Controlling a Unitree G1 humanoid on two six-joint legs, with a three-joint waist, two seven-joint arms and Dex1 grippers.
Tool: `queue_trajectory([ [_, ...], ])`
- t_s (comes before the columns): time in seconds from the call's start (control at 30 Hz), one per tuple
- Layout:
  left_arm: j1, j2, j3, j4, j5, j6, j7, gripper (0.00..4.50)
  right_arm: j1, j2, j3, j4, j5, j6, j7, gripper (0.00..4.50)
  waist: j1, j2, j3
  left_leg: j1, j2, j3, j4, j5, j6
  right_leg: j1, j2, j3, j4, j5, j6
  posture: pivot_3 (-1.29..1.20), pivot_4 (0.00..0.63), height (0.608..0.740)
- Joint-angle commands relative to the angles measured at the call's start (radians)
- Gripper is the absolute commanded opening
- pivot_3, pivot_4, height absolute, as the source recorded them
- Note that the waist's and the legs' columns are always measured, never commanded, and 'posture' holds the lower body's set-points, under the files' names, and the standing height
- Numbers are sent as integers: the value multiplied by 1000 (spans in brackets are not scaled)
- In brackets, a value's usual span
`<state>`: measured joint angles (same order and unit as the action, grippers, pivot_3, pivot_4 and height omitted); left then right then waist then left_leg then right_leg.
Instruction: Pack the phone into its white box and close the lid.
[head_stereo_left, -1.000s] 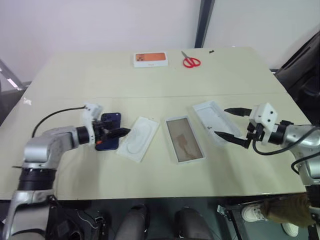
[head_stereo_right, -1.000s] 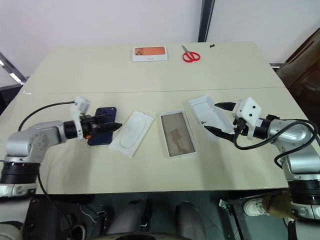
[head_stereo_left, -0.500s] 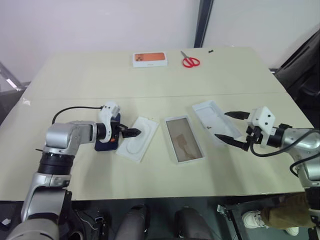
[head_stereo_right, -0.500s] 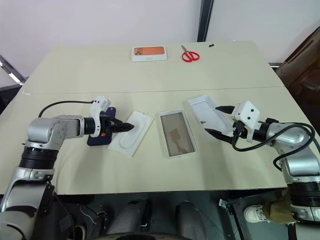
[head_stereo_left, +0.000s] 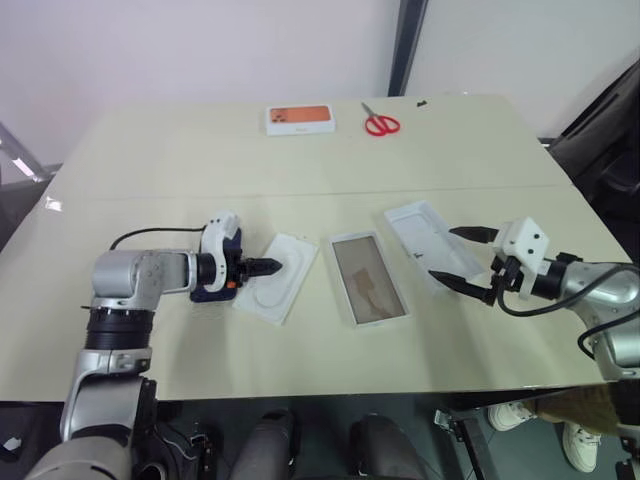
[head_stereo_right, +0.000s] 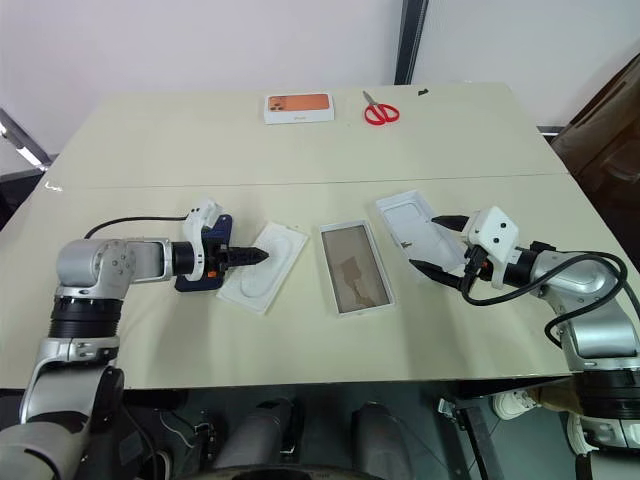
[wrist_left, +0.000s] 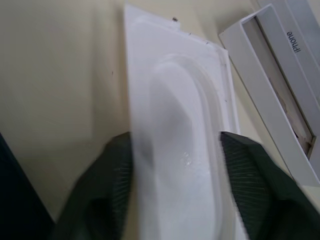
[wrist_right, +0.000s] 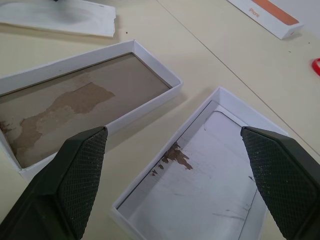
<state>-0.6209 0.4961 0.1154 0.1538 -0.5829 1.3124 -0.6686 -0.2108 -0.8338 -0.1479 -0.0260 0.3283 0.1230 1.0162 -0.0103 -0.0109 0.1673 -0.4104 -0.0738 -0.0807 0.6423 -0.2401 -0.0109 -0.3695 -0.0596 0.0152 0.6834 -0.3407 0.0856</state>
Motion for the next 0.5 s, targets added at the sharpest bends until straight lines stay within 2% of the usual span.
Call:
queue_trajectory([
  [0.03,28,0,7,14,-13,34,6,2780,-10,-2,-25,-37,7,-19,-6,4500,0,0,0,0,0,0,0,0,0,0,0,0,0,0,0,0,150,740],
  [0.27,50,-12,36,32,-27,55,22,2780,-27,3,-12,-50,4,-15,-8,4500,-1,0,0,0,0,0,0,0,0,0,0,0,0,0,0,0,150,740],
  [0.4,57,-14,42,21,-42,72,24,1574,-33,4,-3,-61,3,-9,-7,4500,-1,0,0,0,0,0,0,0,0,0,0,0,0,0,0,0,150,740],
  [0.5,66,-4,29,8,-35,62,30,1574,-35,4,1,-61,1,-9,-6,4500,0,0,0,0,0,0,0,0,0,0,0,0,0,0,0,0,150,740],
])
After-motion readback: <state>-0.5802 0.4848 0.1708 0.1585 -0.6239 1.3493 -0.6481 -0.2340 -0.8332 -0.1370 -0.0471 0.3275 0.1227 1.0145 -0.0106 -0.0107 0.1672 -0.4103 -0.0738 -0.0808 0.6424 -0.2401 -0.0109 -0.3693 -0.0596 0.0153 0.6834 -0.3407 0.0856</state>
